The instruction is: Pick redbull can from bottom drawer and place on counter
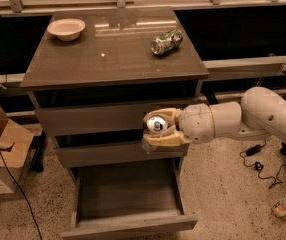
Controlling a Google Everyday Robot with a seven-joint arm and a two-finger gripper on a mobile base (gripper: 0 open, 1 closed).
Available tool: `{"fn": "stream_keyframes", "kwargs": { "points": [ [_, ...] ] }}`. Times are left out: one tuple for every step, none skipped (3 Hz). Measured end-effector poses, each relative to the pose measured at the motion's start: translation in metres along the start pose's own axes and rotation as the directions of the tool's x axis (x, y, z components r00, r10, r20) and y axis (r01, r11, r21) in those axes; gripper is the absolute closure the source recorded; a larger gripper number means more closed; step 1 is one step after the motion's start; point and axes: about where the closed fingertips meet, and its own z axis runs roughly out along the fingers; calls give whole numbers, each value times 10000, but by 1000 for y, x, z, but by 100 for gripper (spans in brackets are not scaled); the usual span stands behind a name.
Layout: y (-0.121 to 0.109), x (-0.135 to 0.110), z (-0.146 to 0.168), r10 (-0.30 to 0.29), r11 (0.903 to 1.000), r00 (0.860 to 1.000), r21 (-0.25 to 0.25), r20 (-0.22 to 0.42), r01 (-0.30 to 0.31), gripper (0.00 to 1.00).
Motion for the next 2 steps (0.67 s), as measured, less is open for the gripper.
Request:
{"fn": "stream_keyframes", "kwargs": {
  "points": [
    [-37,-39,2,-1357,9907,9863,-253,-933,1339,100],
    [-77,-79,2,-2582,9660,9531,-301,-1580,2567,100]
  ]
}}
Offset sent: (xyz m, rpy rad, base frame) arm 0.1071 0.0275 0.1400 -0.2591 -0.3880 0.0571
